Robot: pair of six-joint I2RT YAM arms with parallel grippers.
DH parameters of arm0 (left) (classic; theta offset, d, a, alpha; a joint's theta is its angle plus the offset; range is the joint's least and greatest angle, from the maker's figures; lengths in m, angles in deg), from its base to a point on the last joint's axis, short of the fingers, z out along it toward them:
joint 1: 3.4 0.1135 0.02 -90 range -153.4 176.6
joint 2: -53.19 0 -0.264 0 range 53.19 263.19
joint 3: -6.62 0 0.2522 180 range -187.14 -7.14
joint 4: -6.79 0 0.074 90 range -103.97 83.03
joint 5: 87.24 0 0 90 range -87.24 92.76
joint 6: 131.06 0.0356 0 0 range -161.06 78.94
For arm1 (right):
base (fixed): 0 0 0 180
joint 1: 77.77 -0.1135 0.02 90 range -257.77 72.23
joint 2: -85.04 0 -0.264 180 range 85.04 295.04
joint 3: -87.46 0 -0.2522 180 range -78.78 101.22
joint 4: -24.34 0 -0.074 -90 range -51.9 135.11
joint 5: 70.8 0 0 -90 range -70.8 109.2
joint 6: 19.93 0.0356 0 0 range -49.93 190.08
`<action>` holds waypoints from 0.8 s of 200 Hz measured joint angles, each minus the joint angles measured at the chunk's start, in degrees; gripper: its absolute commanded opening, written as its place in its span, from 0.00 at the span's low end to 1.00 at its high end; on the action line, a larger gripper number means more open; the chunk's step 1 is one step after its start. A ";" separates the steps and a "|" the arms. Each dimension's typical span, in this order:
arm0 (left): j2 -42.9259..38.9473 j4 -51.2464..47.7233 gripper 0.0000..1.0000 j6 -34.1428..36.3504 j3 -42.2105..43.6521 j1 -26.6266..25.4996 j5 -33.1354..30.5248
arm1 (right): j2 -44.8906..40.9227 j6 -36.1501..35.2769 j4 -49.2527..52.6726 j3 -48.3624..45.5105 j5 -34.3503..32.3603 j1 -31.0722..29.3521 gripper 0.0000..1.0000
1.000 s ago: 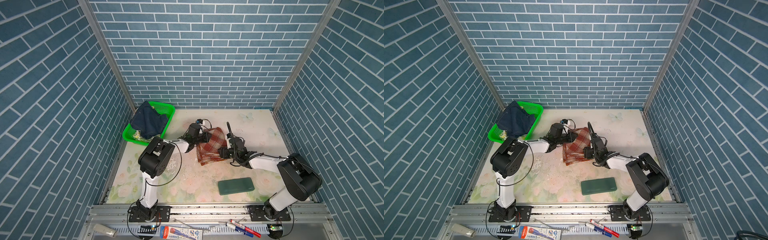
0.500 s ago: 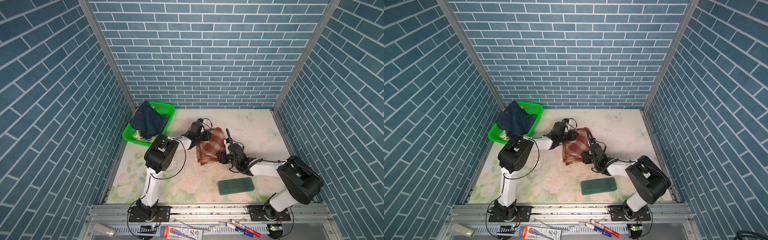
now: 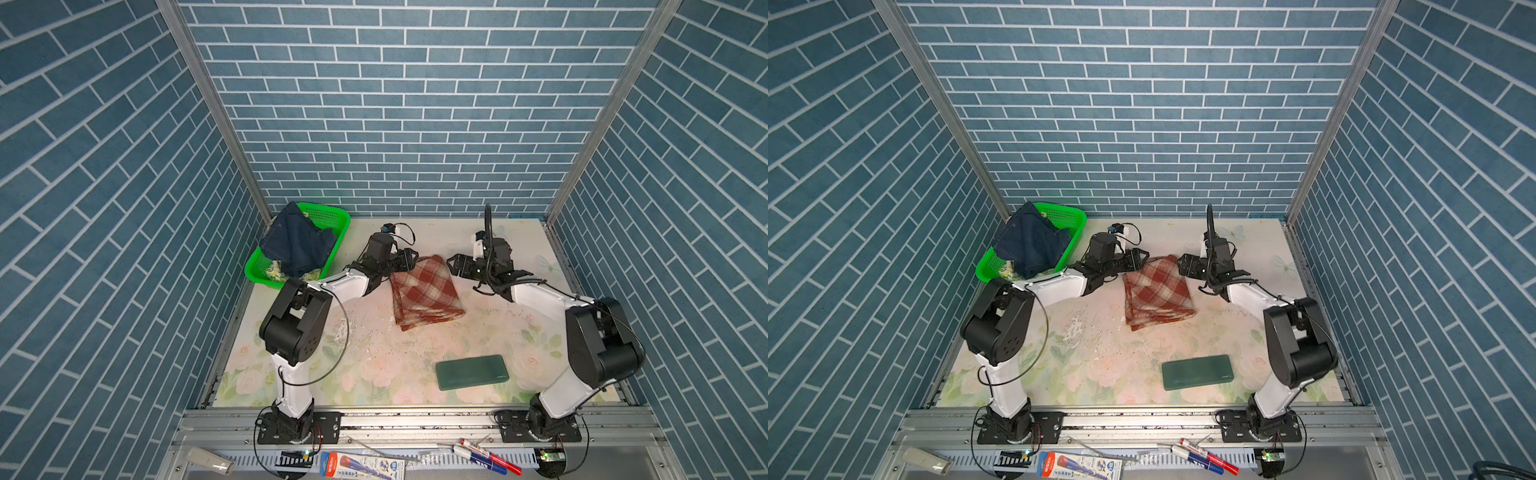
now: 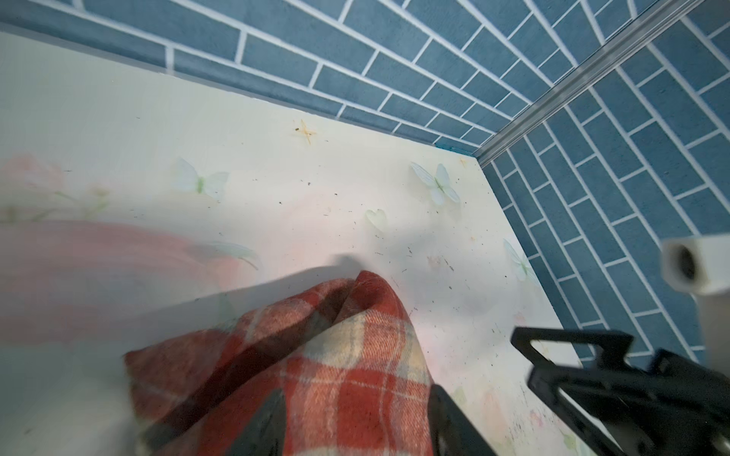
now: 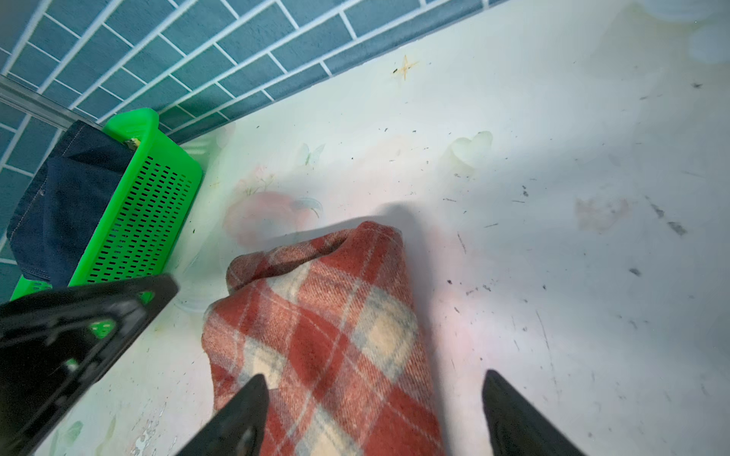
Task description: Fold and stack the skirts
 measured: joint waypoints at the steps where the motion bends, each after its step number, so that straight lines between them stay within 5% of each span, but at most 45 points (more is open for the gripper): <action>1: -0.20 -0.11 0.59 0.07 0.20 0.00 -0.11 | 0.46 -0.07 0.24 0.31 0.26 0.13 0.87; 51: -1.38 -3.76 0.58 2.23 8.26 0.02 -4.74 | 11.04 -3.93 6.10 8.17 6.10 2.58 0.89; 108: 5.14 -5.42 0.52 3.30 5.92 0.02 -7.08 | 17.03 -6.58 7.37 11.85 11.13 2.58 0.89; 160: 8.50 -7.54 0.29 5.11 1.09 0.55 -8.85 | 21.88 -7.98 5.90 16.57 14.53 2.58 0.88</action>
